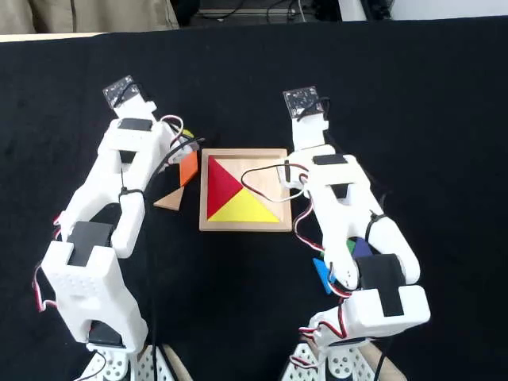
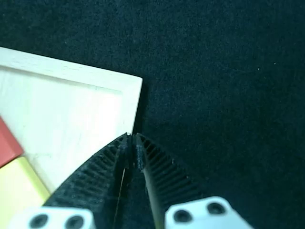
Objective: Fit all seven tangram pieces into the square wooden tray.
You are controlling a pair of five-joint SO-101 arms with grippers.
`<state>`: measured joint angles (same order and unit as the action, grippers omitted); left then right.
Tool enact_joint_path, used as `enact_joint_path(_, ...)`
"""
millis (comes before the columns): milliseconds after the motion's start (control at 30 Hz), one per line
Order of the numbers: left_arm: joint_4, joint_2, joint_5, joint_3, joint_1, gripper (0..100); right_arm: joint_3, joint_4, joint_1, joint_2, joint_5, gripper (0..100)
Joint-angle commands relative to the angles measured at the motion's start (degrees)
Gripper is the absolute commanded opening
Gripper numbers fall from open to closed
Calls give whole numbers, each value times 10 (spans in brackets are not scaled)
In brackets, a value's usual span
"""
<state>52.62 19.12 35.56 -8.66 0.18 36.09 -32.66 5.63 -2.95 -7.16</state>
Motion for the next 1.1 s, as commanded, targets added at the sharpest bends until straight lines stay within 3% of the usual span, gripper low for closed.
enact_joint_path(0,4,-6,4,2,-7,310,-2,8,-7,26,0,11)
enact_joint_path(500,0,-5,4,-7,-7,309,-2,8,-7,26,0,11)
enact_joint_path(700,-56,5,3,-7,-1,221,-2,8,-7,25,0,11)
enact_joint_path(1067,-4,33,-24,37,12,235,-2,8,-7,25,0,11)
